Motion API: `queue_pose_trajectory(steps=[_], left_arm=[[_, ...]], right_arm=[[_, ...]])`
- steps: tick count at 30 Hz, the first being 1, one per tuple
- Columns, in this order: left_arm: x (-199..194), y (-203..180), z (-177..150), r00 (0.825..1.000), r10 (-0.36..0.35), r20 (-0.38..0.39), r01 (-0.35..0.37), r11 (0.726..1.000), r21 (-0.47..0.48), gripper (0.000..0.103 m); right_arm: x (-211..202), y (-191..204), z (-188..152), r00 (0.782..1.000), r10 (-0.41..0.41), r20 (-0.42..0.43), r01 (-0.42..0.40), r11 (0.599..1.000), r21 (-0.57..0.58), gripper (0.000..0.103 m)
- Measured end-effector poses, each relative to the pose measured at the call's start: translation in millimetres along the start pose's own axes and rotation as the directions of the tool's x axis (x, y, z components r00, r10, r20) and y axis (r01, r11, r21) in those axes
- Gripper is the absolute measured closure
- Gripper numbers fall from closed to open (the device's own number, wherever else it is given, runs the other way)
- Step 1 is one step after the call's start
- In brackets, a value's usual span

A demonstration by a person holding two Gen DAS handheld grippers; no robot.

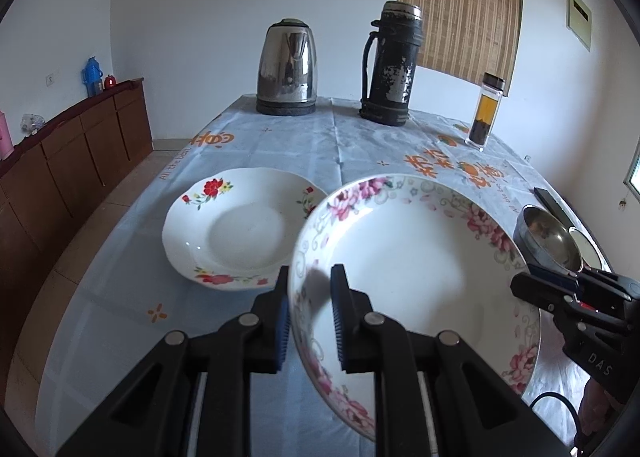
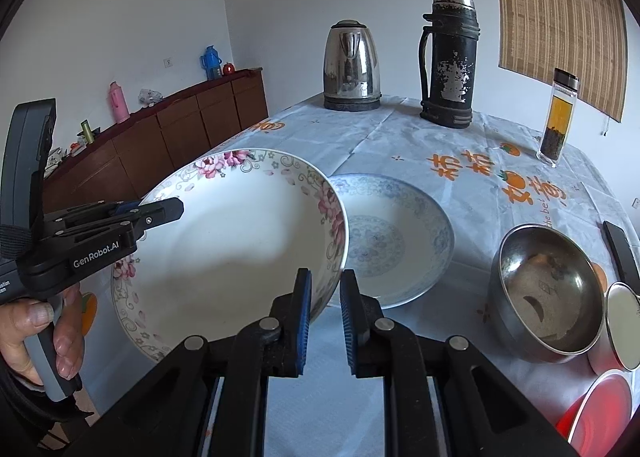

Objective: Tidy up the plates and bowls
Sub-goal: 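Lift the pink-floral plate with the left tool, tilting it up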

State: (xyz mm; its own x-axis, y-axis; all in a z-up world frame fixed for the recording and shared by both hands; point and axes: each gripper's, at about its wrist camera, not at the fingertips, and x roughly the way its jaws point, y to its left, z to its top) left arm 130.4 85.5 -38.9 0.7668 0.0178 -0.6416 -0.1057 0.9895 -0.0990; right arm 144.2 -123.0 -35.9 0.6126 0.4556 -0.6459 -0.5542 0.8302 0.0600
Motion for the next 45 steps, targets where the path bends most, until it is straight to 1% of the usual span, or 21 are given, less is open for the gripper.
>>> queue_pose_trajectory(steps=[15,25,29,37,40,45], left_arm=[[22,-27,33,1.0,-0.003,0.031,0.002,0.999,0.05,0.087],[35,-38,43,0.998,-0.02,0.059,0.016,0.998,0.065,0.088],[40,-42,46,0.997,-0.029,0.071,0.024,0.997,0.069,0.087],[54,-46,51,0.996,-0.035,0.086,0.03,0.998,0.052,0.088],[58,-47,53,0.994,-0.048,0.096,0.044,0.998,0.047,0.088],[59,-51,56,0.988,-0.076,0.135,0.071,0.996,0.045,0.088]], right_arm=[[8,-32,16,0.995,-0.07,0.065,0.068,0.997,0.042,0.088],[12,-46,17,0.986,-0.113,0.121,0.104,0.991,0.081,0.087],[13,-50,19,0.977,-0.14,0.158,0.126,0.987,0.095,0.087],[25,-56,16,0.97,-0.163,0.179,0.145,0.983,0.112,0.087],[27,-59,16,0.968,-0.171,0.184,0.15,0.981,0.12,0.087],[28,-63,14,0.961,-0.197,0.196,0.173,0.976,0.13,0.087]])
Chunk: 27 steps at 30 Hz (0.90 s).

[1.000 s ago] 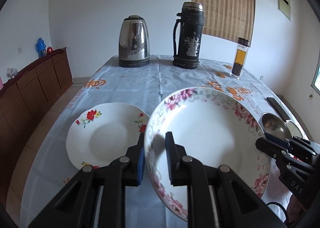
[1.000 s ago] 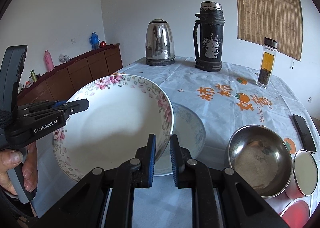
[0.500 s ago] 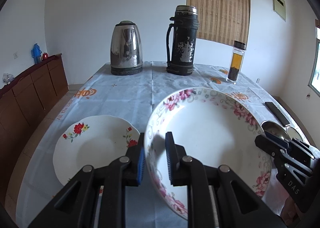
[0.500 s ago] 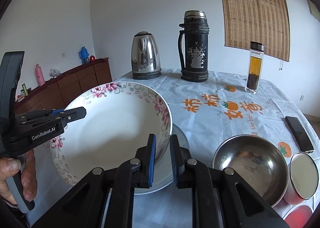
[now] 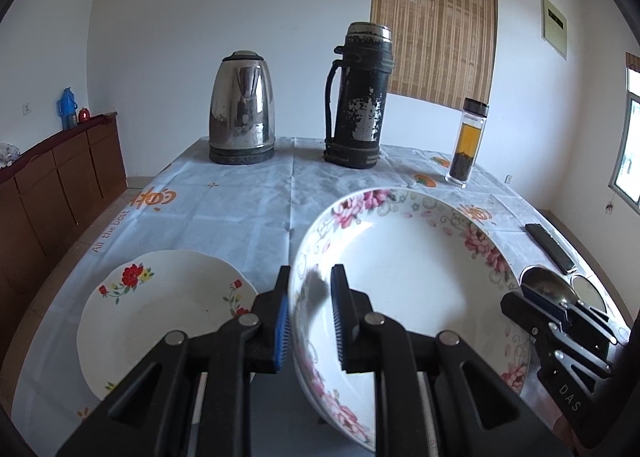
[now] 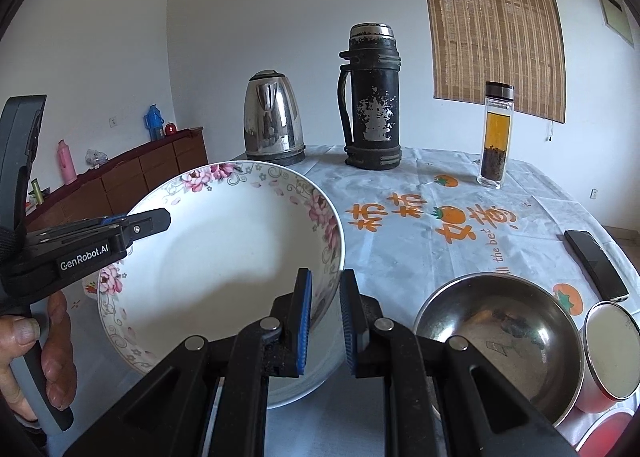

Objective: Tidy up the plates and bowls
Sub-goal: 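Lift the pink-floral plate with the left tool, tilting it up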

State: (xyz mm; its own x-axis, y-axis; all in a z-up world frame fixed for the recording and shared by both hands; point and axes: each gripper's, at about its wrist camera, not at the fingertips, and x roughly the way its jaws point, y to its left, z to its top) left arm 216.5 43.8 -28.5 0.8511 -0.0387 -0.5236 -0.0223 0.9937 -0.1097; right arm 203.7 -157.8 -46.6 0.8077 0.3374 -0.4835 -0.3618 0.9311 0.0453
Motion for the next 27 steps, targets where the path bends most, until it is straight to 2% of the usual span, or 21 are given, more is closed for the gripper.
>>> queue_pose_trajectory(steps=[13,27], left_arm=[[19,-4,-5,0.999,-0.002,-0.032,0.002,1.0,0.004,0.088],[23,-6,-7,0.999,0.011,-0.042,-0.011,1.0,0.01,0.088]], right_arm=[[10,-3,-5,0.998,-0.052,-0.028,0.052,0.999,-0.011,0.087],[13,-4,-5,0.998,-0.047,-0.051,0.047,0.999,-0.002,0.087]])
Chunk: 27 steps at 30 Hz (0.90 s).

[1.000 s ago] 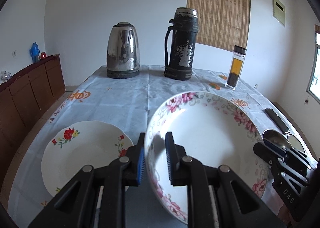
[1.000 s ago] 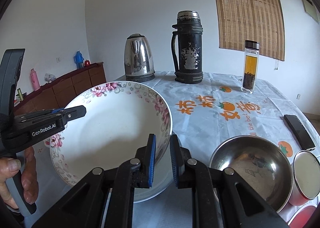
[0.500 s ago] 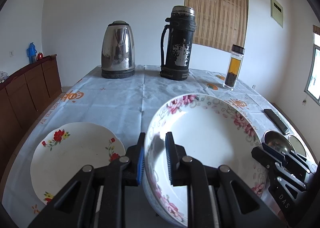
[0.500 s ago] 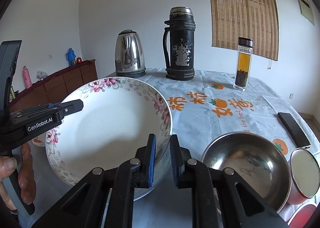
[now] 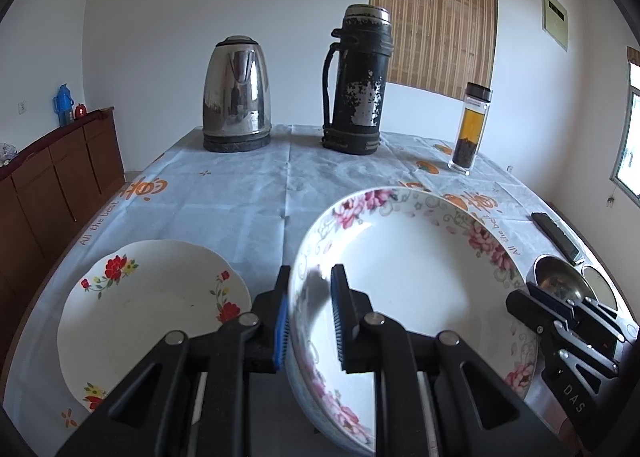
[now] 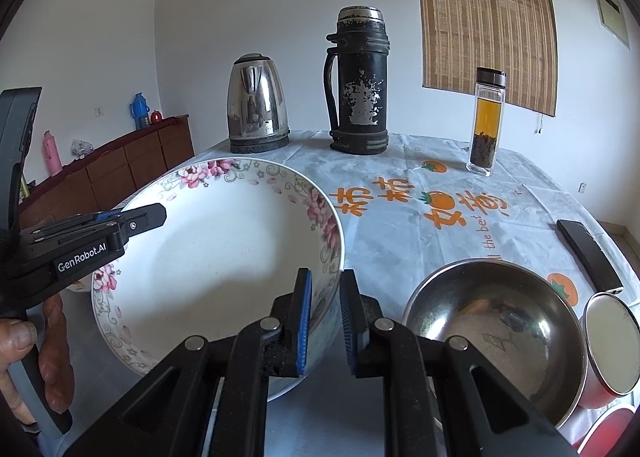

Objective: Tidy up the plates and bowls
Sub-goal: 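Lift the pink-floral plate with the left tool, tilting it up, then carry the pink-floral plate with the left tool toward the red-flower plate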

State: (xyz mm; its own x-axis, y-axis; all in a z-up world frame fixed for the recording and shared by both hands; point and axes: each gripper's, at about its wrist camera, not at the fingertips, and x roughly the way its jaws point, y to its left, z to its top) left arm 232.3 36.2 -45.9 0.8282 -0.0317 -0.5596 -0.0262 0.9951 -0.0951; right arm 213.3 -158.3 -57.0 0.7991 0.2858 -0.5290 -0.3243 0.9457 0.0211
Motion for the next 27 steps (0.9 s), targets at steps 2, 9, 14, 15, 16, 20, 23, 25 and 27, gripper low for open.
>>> queue_pose_trajectory(steps=[2,9,14,15,16,20,23,25,27], left_arm=[[1,0,0,1.0,0.0,-0.004,0.0,1.0,-0.001,0.088],[1,-2,-2,1.0,-0.004,-0.008,0.004,1.0,0.011,0.088],[2,1,-1,1.0,-0.009,-0.016,0.009,1.0,0.003,0.088],[1,1,-1,1.0,-0.008,-0.012,0.008,1.0,0.004,0.087],[1,1,-1,1.0,-0.007,-0.012,0.007,1.0,0.006,0.088],[7,0,-2,0.999,-0.001,-0.034,0.002,1.0,0.011,0.088],[14,2,-4,0.998,-0.006,-0.062,0.007,1.0,0.003,0.088],[17,4,-4,0.997,-0.015,-0.074,0.015,1.0,-0.008,0.088],[17,4,-5,0.997,-0.013,-0.075,0.013,1.0,-0.009,0.088]], right_arm=[[2,0,0,1.0,0.006,-0.014,-0.006,1.0,0.0,0.087],[6,-4,-1,0.999,0.016,-0.034,-0.016,1.0,0.024,0.087],[8,-3,-1,0.999,0.018,-0.042,-0.017,1.0,0.022,0.087],[7,-2,-1,0.999,0.016,-0.042,-0.016,1.0,0.017,0.087],[7,-2,-1,0.999,0.015,-0.042,-0.015,1.0,0.012,0.087],[8,-2,-1,0.999,0.016,-0.047,-0.015,1.0,0.013,0.087],[10,-3,-2,0.998,0.017,-0.057,-0.016,1.0,0.018,0.087],[11,-3,-1,0.998,0.018,-0.064,-0.017,1.0,0.02,0.087],[13,-3,-1,0.997,0.018,-0.07,-0.017,1.0,0.019,0.087]])
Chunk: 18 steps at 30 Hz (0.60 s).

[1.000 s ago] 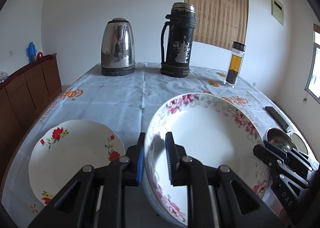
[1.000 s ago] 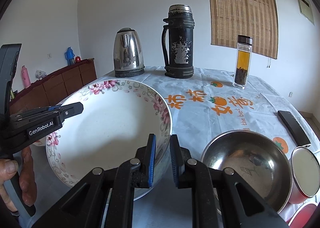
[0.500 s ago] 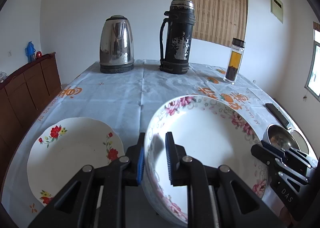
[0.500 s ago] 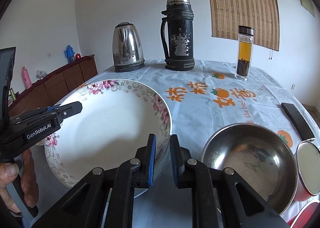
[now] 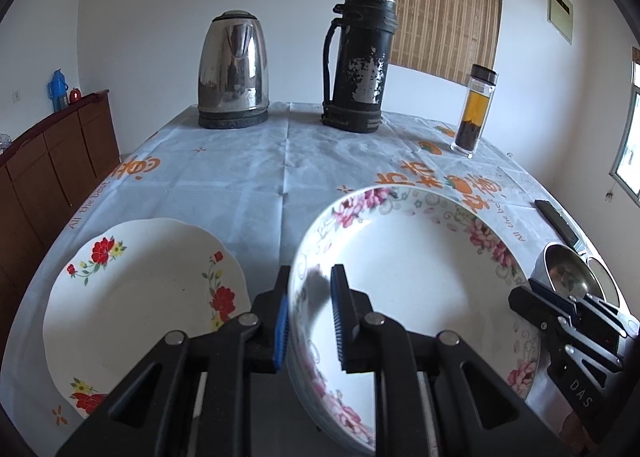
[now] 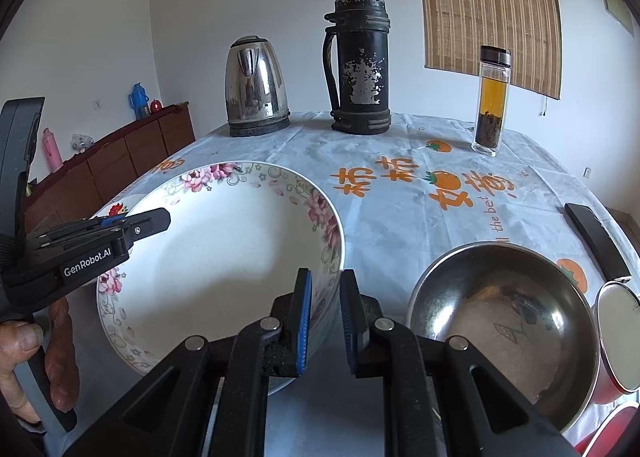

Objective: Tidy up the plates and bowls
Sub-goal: 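Carry the pink-floral plate with the left tool toward the red-flower plate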

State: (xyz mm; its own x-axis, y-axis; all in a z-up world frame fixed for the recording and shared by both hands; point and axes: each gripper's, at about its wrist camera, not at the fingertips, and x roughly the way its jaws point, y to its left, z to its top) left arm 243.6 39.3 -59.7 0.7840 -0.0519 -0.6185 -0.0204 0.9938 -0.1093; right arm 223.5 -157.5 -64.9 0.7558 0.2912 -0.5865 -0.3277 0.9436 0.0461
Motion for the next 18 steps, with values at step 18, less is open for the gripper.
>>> queue_pose_trajectory(steps=[18], left_arm=[[5.8,0.8,-1.9,1.0,0.005,-0.029,-0.005,1.0,0.003,0.088]], right_arm=[[6.6,2.4,-0.7,0.999,-0.021,-0.03,0.021,1.0,-0.016,0.087]])
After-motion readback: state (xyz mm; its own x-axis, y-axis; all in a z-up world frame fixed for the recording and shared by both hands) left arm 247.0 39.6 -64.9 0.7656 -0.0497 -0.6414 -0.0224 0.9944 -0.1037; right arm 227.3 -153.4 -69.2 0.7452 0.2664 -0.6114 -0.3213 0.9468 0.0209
